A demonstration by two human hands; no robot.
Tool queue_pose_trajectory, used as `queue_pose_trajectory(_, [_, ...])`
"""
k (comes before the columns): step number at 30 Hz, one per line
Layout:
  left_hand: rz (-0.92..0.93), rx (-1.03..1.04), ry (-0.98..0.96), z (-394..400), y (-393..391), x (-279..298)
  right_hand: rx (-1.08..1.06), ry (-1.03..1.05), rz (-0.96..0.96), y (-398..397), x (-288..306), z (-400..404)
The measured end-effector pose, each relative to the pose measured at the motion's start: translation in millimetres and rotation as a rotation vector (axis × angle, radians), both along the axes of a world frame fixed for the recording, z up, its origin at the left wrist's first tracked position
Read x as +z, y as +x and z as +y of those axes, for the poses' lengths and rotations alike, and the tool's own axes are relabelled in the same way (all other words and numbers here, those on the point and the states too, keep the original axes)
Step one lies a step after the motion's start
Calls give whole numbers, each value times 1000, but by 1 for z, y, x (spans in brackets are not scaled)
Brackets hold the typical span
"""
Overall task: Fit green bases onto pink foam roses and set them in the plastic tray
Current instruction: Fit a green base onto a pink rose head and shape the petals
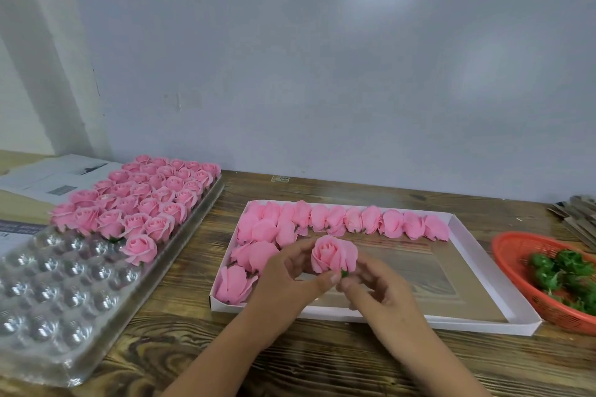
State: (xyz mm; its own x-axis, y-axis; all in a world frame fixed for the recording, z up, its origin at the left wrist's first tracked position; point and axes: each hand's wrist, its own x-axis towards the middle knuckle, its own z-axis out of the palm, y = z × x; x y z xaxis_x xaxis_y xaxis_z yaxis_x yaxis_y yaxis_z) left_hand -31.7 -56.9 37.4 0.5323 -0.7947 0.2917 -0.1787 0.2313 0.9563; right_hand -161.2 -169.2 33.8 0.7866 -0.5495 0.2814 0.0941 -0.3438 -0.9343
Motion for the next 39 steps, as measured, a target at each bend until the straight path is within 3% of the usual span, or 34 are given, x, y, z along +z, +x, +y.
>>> queue_pose_trajectory(14, [205, -5, -47, 0, 2, -1, 10, 371, -129, -4, 5, -8])
queue_pose_trajectory(39, [-14, -39, -49, 1, 0, -2, -35, 370, -142, 2, 0, -3])
